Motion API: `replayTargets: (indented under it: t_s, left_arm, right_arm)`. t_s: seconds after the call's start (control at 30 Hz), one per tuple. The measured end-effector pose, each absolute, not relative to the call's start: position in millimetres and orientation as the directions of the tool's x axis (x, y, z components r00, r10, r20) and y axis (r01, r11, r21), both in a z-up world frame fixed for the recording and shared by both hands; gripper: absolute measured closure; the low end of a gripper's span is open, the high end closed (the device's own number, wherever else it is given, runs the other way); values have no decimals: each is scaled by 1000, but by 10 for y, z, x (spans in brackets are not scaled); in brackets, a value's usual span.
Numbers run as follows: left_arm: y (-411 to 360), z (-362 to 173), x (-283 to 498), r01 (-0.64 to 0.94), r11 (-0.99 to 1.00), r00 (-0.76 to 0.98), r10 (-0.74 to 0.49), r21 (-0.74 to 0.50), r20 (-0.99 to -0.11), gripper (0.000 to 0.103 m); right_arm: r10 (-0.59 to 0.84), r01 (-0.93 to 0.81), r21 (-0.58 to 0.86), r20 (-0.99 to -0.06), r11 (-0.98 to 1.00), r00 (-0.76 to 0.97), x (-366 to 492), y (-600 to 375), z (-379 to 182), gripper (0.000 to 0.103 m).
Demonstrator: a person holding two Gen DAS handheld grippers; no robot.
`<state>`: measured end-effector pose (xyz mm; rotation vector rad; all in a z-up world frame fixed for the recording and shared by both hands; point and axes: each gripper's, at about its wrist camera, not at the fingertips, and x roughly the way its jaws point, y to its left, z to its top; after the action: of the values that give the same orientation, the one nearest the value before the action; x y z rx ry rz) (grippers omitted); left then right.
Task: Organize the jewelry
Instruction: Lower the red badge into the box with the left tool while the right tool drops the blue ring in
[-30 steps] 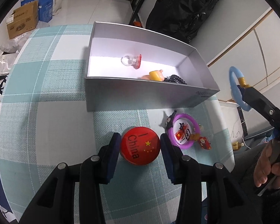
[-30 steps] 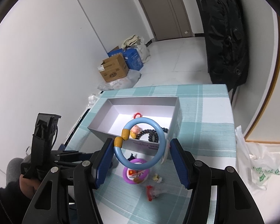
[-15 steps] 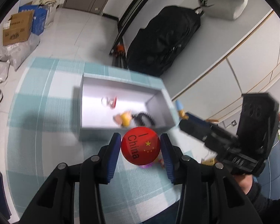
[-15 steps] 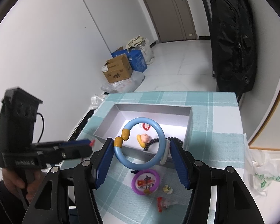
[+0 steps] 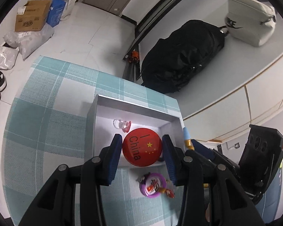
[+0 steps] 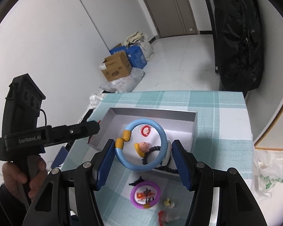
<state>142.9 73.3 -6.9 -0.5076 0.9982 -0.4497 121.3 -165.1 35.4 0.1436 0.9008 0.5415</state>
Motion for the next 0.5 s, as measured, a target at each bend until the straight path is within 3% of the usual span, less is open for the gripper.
replayTargets:
  t_s: [0.5]
  left_arm:
    - [718, -216, 1674, 85, 819, 437, -542, -567, -718, 65]
  right_arm:
    - [522, -361, 389, -733, 848, 436, 1552, -1567, 191, 43]
